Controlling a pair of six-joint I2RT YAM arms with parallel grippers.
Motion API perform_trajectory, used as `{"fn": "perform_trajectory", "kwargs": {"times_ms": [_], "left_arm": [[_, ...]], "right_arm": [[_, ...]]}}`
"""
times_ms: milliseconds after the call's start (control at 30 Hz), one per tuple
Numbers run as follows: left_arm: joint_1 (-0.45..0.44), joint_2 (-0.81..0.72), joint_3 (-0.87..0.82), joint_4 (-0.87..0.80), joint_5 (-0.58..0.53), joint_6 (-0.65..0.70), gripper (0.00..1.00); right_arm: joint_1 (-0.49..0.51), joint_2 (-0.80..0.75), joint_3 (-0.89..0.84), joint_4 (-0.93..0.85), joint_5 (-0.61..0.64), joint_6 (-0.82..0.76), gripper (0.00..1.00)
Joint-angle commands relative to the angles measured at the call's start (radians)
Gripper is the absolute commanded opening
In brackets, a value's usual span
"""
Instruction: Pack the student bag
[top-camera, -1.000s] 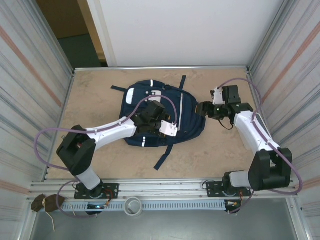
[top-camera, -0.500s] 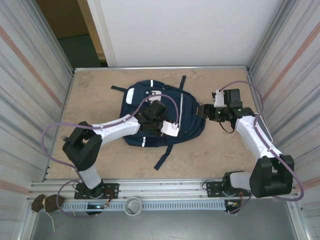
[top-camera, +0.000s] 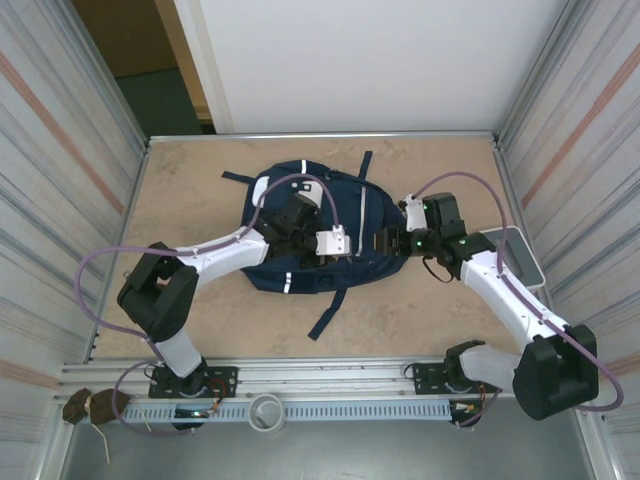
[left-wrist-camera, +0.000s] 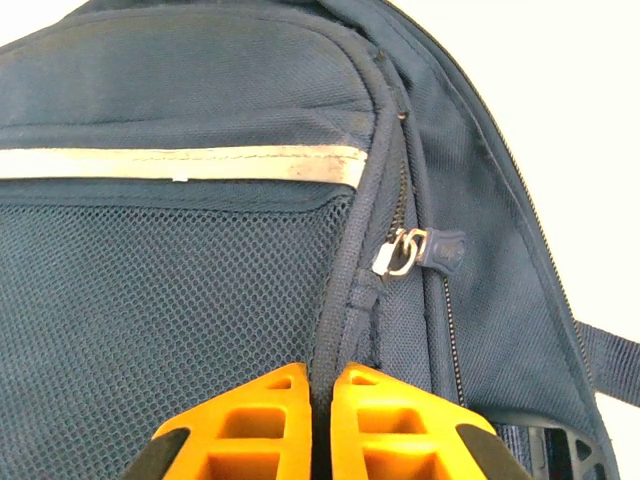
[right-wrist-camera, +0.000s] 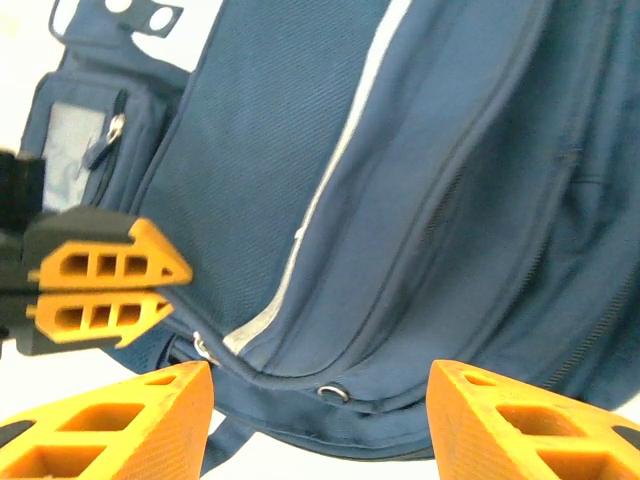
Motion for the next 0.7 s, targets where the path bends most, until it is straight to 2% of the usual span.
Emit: {"fn": "perform_trajectory", "kwargs": {"times_ms": [0, 267, 500, 667], "left_arm": [[0.045, -0.054, -0.022, 0.076, 0.112, -0.152, 0.00], [0.103, -0.076, -0.059, 0.151, 0.233, -0.273, 0.00], [0.113, -0.075, -0.056, 0.147, 0.257, -0.283, 0.00], [0.113, -0.073, -0.052, 0.139, 0.256, -0.282, 0.00]], "right_arm": [[0.067, -0.046, -0.035, 0.089, 0.045, -0.050, 0.56], [0.225, -0.072, -0.154, 0.251, 0.123, -0.048, 0.52], [0.321, -0.052, -0.255, 0.446, 0.220, -0.034, 0.48], [0.347, -0.021, -0.264, 0.504, 0.256, -0.029, 0.44]]}}
